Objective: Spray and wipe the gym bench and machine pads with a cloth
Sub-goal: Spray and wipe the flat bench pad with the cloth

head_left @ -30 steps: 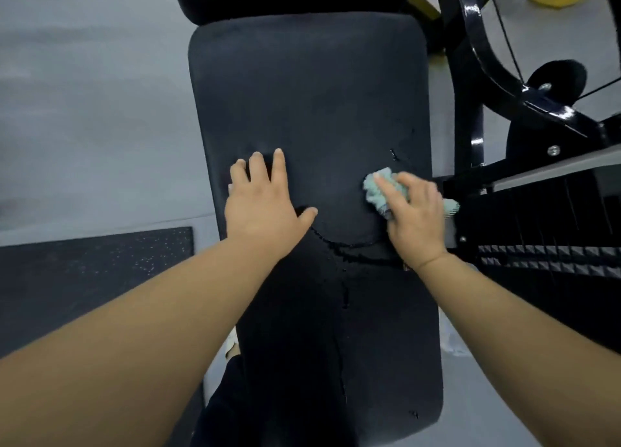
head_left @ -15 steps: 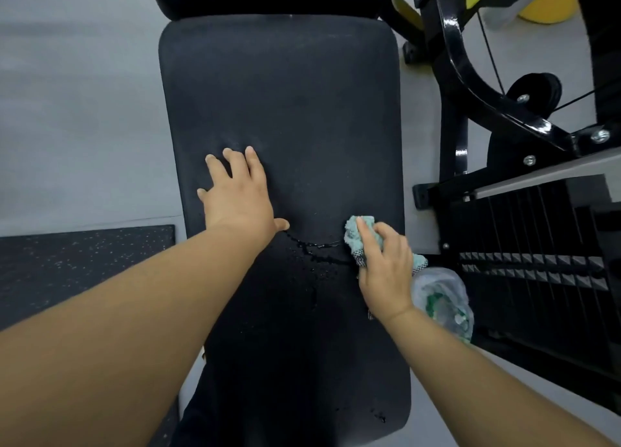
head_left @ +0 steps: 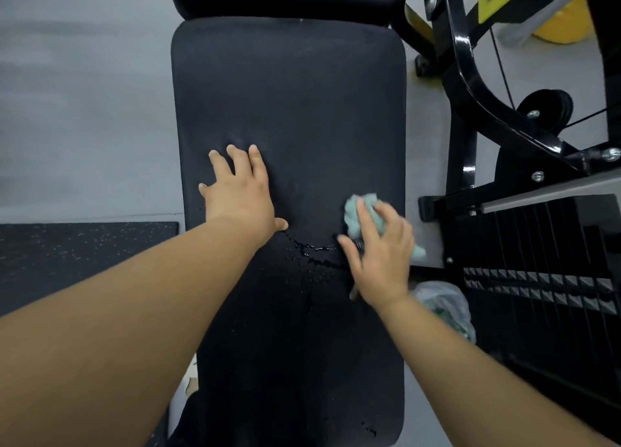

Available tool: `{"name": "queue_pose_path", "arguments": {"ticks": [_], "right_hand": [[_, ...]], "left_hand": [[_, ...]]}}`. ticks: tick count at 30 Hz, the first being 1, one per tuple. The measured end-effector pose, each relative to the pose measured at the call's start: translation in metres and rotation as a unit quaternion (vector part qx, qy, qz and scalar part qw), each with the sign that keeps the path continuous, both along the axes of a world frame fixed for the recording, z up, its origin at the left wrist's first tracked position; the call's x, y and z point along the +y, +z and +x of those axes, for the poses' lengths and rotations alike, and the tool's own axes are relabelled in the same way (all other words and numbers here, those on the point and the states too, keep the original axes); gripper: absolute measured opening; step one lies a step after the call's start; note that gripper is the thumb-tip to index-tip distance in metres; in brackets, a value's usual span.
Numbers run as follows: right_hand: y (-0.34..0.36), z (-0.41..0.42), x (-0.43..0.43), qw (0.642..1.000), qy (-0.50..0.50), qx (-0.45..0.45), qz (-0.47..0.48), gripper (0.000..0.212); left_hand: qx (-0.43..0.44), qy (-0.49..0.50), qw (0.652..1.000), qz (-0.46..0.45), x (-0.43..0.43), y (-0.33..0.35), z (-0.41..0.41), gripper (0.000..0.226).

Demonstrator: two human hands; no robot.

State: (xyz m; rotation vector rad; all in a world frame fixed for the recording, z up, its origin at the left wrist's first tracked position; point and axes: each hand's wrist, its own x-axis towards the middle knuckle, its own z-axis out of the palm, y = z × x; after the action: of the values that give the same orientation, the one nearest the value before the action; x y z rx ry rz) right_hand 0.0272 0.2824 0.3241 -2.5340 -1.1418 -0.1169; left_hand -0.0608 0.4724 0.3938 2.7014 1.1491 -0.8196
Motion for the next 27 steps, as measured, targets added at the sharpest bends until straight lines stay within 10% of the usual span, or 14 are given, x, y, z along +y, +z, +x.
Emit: {"name": "queue_pose_path", "arguments": {"ticks": [12,19,27], "right_hand": [[0.017,0.065,0.121,0.985,-0.086,0.054,0.14,0.043],[-0.004,0.047,0.031,0.948,0.317,-0.032,0.004,0.035],[0.02,0.038,0.155,0.99,-0.114,0.045,0.072,0.043]], "left_hand": [[-0.009,-0.007,1.0,-0.001,0.002,-0.003,-0.002,0.118],[-0.027,-0.019,0.999,-0.002,0.003,-0.002,-0.008,0.114],[-0.055,-0.021,0.997,-0.046,0.007,0.001,-0.014,0.111]]}}
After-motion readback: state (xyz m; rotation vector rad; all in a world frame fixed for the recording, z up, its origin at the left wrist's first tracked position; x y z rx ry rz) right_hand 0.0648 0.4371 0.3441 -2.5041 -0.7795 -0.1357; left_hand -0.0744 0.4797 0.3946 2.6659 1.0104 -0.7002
